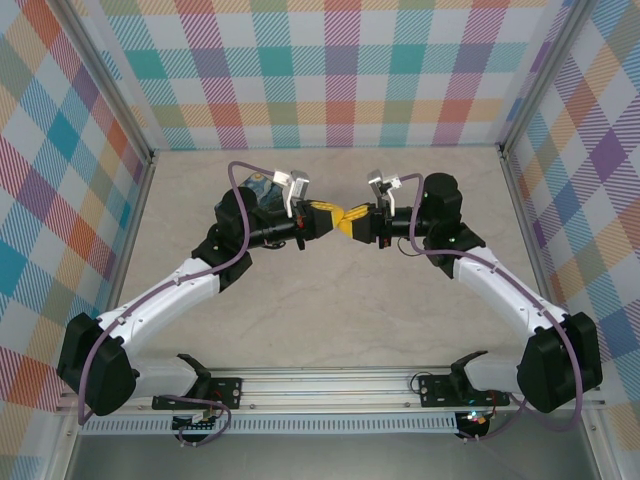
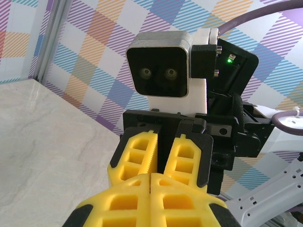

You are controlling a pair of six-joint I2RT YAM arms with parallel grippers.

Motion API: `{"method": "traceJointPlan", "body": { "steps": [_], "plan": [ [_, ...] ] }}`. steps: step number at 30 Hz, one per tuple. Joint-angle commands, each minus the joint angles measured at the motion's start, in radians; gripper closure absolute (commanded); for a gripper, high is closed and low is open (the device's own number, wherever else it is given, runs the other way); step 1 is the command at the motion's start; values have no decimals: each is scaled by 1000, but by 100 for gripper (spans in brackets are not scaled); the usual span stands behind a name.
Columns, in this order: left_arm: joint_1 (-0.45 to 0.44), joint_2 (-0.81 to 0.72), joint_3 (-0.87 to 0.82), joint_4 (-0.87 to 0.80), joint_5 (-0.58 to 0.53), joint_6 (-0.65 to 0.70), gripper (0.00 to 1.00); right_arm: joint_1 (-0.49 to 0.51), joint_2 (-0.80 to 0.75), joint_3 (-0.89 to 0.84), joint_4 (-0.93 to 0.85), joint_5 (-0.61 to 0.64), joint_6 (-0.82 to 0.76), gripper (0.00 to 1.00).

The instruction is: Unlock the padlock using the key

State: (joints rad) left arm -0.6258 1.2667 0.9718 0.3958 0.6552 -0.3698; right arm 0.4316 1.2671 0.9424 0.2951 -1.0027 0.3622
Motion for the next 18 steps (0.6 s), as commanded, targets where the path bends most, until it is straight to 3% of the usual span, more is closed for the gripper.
{"method": "traceJointPlan", "body": {
  "steps": [1, 12, 18],
  "plan": [
    [-5, -17, -14, 18, 3, 10, 100, 4, -20, 9, 57, 17, 11, 84],
    [-5, -31, -31, 29, -14, 10, 100, -1, -41, -10, 88, 40, 32, 83],
    [-5, -25, -67, 136, -26, -60, 100, -7, -46, -30, 149, 39, 73, 81]
  ]
}}
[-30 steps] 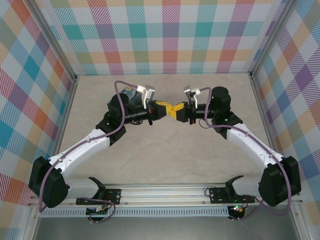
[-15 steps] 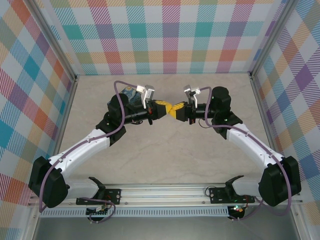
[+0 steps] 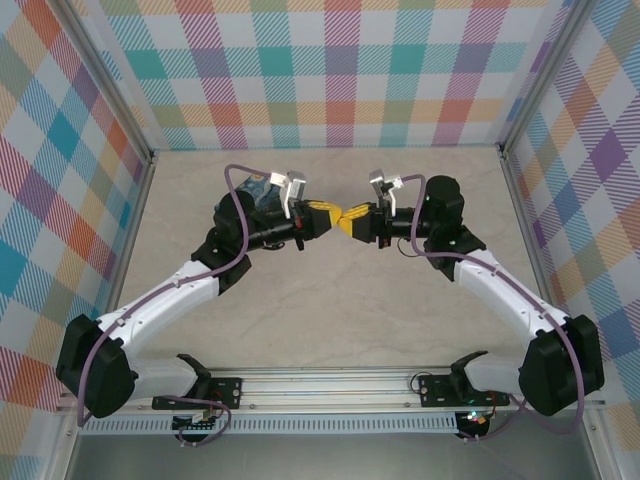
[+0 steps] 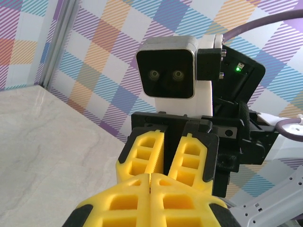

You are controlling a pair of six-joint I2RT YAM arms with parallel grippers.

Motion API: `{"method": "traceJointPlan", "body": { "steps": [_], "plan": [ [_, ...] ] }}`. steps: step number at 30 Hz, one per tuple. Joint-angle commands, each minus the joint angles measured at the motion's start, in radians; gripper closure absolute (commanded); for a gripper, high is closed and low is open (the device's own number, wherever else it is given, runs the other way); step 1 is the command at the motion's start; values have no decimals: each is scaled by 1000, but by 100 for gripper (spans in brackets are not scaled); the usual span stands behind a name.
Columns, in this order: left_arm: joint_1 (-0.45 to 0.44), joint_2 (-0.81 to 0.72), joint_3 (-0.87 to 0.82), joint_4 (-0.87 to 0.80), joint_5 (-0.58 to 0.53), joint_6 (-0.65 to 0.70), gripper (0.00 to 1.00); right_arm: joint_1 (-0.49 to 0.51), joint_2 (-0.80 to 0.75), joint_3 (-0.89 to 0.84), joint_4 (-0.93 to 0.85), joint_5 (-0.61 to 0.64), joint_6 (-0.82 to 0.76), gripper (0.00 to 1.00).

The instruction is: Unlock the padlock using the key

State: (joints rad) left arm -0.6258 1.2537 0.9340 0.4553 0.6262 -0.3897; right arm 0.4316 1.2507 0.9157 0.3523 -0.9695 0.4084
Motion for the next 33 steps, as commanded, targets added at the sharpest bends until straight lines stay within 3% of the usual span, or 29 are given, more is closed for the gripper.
{"method": "traceJointPlan", "body": {
  "steps": [1, 7, 33],
  "plan": [
    [-6, -9, -36, 98, 1, -55, 100, -7, -28, -4, 100, 3, 33, 81],
    [-18, 12, -40, 136, -6, -77, 100, -7, -6, -3, 157, -14, 81, 77],
    [-28, 30, -42, 200, -37, -112, 100, -6, 23, -19, 209, -17, 116, 80]
  ]
}}
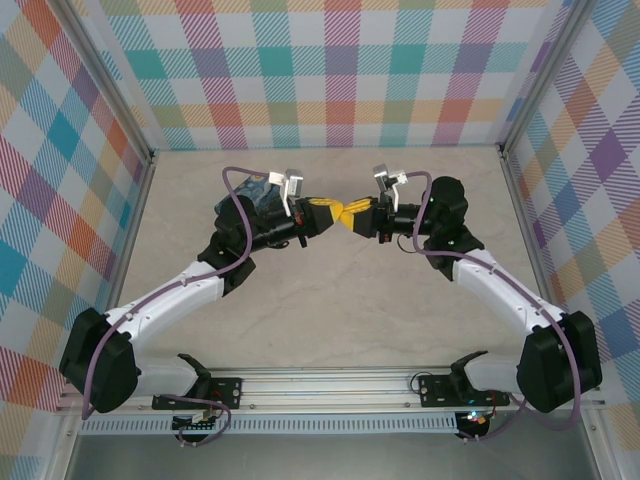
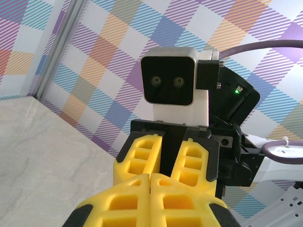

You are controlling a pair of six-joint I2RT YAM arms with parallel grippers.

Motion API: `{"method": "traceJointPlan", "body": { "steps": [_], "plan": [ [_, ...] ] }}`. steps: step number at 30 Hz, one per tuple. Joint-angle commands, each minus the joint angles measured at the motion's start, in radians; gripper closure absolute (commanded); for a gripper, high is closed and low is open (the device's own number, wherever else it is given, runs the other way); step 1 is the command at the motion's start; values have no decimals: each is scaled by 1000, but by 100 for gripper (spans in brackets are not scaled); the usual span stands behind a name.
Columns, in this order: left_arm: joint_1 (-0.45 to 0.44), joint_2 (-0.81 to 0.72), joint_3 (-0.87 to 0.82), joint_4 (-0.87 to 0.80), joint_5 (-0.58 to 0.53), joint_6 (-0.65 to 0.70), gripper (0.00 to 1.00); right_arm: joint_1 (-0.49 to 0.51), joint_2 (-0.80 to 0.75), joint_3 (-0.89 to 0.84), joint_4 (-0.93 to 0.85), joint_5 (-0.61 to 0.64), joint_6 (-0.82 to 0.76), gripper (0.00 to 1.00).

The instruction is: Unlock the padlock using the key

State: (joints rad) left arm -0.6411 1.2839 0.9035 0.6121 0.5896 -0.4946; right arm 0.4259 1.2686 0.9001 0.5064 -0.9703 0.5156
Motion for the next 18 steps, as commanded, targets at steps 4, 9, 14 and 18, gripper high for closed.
{"method": "traceJointPlan", "body": {
  "steps": [4, 9, 14, 18],
  "plan": [
    [-12, 1, -13, 47, -5, -11, 100, -1, 5, -6, 58, -15, 12, 85],
    [-14, 0, -17, 49, -11, -10, 100, -1, -2, -9, 52, -5, 6, 93],
    [-13, -6, -23, 53, -30, -10, 100, -1, -6, -15, 43, 2, 0, 100],
    [-14, -9, -26, 54, -44, -8, 100, -1, -8, -19, 24, 7, -10, 100]
  ]
}}
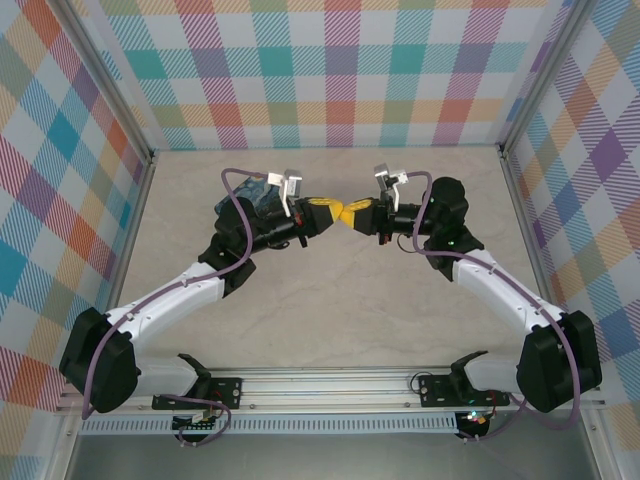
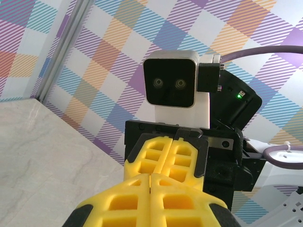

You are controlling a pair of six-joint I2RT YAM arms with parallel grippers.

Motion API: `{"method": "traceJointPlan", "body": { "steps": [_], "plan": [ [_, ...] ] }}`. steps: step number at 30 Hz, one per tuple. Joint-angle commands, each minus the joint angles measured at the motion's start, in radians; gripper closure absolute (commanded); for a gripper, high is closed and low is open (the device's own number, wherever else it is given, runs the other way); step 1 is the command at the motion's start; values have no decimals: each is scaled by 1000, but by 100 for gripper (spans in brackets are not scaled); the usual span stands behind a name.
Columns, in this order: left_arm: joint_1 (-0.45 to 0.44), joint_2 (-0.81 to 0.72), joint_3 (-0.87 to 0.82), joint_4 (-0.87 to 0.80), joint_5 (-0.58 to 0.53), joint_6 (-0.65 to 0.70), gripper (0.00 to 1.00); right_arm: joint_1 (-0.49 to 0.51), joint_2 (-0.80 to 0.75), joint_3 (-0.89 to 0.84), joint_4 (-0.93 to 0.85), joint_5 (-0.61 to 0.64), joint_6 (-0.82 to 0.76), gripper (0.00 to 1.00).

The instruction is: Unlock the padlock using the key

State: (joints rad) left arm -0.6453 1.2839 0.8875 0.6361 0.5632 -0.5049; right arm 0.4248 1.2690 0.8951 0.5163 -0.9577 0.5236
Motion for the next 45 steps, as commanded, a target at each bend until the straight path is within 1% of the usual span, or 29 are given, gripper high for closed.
{"method": "traceJointPlan", "body": {
  "steps": [1, 4, 5, 6, 7, 9, 11, 12, 14, 17, 19, 21, 25, 26, 28, 32, 35, 39, 45],
  "plan": [
    [-8, -11, -10, 27, -20, 3, 100, 0, -9, -13, 7, -4, -22, 100],
    [-8, -21, -3, 5, -26, 18, 100, 0, -19, -14, -31, 9, -48, 100],
    [-9, -26, 0, -9, -32, 27, 96, 0, -24, -13, -52, 13, -62, 100],
    [-8, -31, 2, -22, -39, 35, 87, 0, -30, -11, -74, 17, -75, 100],
    [-7, -41, 3, -43, -53, 46, 76, 0, -36, -8, -103, 24, -95, 100],
    [-1, -61, 7, -91, -75, 68, 68, 0, -50, -1, -168, 34, -140, 100],
    [19, -88, 17, -164, -101, 87, 55, 0, -66, 6, -246, 51, -195, 100],
    [32, -98, 23, -200, -118, 93, 50, 0, -73, 8, -280, 60, -220, 100],
    [70, -115, 46, -316, -163, 109, 41, 0, -87, 16, -358, 83, -273, 100],
    [120, -103, 107, -524, -246, 154, 31, 0, -102, 19, -442, 120, -336, 100],
    [150, -72, 148, -628, -298, 191, 25, 0, -109, 21, -488, 142, -368, 100],
    [178, -19, 193, -732, -354, 229, 15, 0, -113, 19, -515, 163, -387, 100],
    [219, 163, 345, -978, -533, 330, 0, -1, -120, 20, -564, 191, -411, 100],
    [223, 217, 397, -1031, -587, 352, 0, 0, -121, 19, -573, 198, -416, 100],
    [226, 309, 476, -1084, -664, 388, 0, 0, -126, 15, -582, 206, -421, 100],
    [230, 488, 636, -1138, -746, 457, 0, 0, -134, 2, -594, 218, -424, 100],
    [235, 613, 746, -1179, -750, 472, 0, 0, -150, -13, -597, 227, -425, 100],
    [237, 736, 869, -1221, -765, 473, 0, 0, -176, -28, -610, 238, -430, 100],
    [237, 856, 1008, -1316, -798, 459, 0, 0, -197, -45, -615, 240, -431, 100]
  ]
}}
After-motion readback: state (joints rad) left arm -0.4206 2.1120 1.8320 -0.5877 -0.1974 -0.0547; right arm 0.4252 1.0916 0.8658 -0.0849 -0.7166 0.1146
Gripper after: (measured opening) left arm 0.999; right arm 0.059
